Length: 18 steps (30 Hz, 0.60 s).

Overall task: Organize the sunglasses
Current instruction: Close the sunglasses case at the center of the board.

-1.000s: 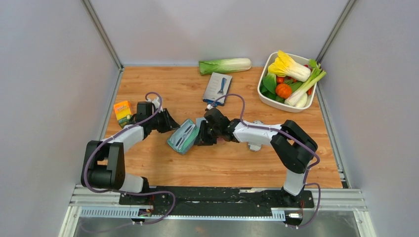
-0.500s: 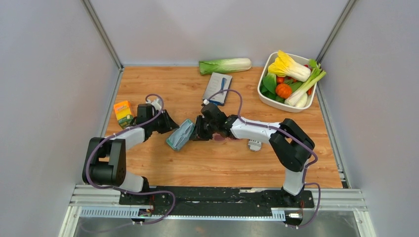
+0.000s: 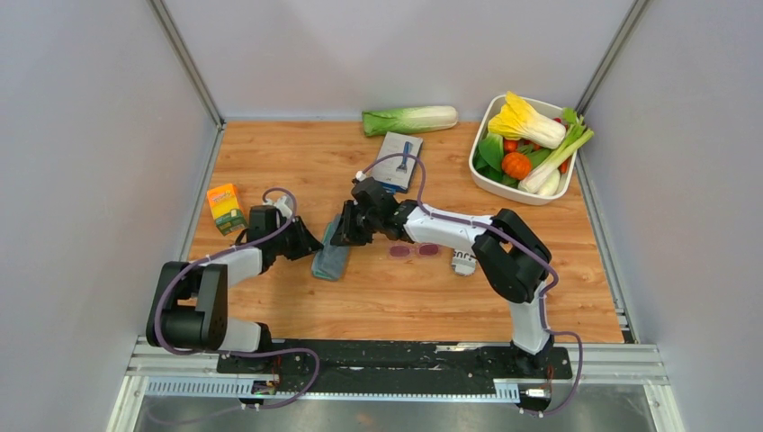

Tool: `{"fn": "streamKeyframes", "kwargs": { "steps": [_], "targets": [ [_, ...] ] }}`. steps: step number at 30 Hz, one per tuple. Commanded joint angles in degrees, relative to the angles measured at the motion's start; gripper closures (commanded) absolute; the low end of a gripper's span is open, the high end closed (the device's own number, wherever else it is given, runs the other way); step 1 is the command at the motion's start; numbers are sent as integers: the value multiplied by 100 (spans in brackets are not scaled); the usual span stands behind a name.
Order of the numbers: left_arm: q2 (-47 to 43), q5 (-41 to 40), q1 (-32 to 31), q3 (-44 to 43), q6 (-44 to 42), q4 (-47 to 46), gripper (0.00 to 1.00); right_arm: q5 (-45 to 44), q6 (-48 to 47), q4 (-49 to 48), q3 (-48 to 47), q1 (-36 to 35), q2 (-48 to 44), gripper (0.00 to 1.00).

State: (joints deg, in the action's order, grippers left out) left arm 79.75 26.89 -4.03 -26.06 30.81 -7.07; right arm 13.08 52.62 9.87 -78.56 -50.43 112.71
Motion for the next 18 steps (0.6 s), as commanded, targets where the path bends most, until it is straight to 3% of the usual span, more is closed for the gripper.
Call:
{"fn": "streamKeyframes", "kwargs": {
  "steps": [1,13,17,18],
  "targets": [
    [-126,430,-80,58,145,180,74,-306,-191,121,-238,43,287,77],
    [-293,281,-1,-48,224,294,69,-210,-138,33,-194,34,428,76],
    [-372,238,51,-39,259,320,62,-218,-173,85,-273,25,489,76],
    [-476,168,95,-39,268,390,54,-227,-182,138,-291,25,515,75]
  ]
}}
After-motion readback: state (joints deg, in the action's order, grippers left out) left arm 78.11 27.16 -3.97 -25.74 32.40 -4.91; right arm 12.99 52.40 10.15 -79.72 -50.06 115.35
